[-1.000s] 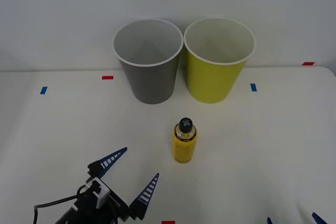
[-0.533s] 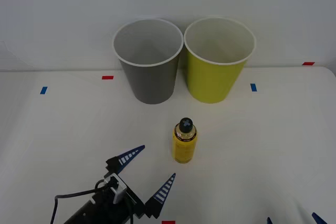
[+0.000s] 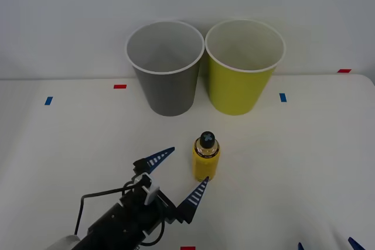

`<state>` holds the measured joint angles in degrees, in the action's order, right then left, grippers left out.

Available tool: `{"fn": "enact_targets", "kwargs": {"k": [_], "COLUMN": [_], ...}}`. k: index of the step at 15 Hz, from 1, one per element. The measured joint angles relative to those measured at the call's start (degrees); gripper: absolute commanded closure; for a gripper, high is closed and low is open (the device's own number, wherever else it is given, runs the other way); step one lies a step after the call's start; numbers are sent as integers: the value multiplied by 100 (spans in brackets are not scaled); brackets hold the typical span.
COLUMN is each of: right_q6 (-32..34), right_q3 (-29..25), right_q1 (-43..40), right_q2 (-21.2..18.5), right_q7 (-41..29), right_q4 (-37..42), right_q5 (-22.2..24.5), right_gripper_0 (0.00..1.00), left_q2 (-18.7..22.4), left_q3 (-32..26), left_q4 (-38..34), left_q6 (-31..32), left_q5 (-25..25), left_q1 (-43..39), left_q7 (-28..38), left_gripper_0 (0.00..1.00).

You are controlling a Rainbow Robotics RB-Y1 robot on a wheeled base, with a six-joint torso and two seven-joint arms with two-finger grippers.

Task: Put cans in the gray bin and PET bottles in the light green bin.

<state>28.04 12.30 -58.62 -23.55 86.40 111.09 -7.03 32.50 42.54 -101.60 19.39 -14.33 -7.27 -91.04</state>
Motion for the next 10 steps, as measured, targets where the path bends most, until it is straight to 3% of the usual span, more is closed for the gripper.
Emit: {"fn": "enact_targets", "kwargs": {"k": [10], "right_q6": [0], "right_q3": [0], "right_q1": [0], "right_q2": [0], "right_q7": [0], "right_q4": [0], "right_q5": [0], "right_gripper_0": [0], "left_q2": [-677], "left_q3": [102], "left_q4": [0], "left_q6": [-925], "left_q5": [63], "left_q1": [466], "left_q7": [-14], "left_gripper_0": [0]}}
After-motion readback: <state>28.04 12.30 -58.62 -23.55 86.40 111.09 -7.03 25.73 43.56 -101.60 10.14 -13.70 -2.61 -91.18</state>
